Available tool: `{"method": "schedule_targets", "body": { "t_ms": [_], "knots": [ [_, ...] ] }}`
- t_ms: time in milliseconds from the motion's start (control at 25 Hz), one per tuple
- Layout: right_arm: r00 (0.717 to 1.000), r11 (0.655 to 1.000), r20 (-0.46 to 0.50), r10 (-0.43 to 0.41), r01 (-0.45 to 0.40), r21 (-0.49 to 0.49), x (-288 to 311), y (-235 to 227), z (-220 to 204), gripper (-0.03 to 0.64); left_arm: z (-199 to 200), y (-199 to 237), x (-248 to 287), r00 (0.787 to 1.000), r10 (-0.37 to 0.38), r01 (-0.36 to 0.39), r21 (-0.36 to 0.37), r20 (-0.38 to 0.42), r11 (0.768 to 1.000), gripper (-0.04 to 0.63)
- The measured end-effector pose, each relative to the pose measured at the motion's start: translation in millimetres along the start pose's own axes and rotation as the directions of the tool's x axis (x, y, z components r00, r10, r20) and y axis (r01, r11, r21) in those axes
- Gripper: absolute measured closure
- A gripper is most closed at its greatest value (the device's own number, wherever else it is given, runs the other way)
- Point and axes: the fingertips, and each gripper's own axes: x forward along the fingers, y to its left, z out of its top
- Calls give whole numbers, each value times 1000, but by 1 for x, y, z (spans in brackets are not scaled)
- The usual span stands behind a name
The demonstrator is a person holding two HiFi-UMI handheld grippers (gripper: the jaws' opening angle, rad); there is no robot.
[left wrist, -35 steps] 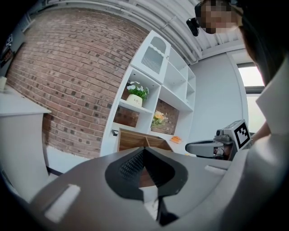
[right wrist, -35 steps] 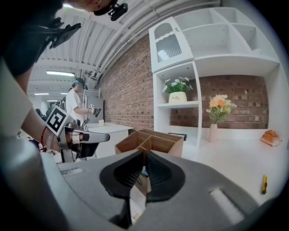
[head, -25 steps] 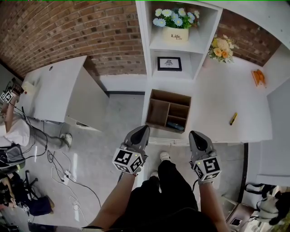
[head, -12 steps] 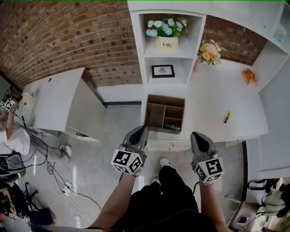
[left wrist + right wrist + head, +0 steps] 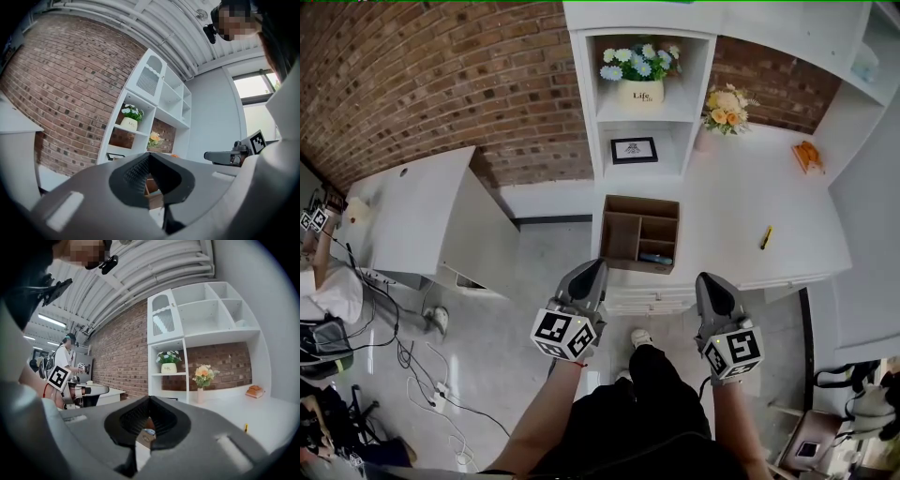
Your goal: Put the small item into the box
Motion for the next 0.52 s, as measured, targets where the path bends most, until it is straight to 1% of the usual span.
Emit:
{"method": "schedule_targets", "body": {
  "t_ms": [520],
  "knots": [
    [999, 1000, 50, -12, 12, -13, -14, 5, 17, 614, 10, -13, -1, 999, -34, 34, 3, 19, 999, 594]
  ]
}}
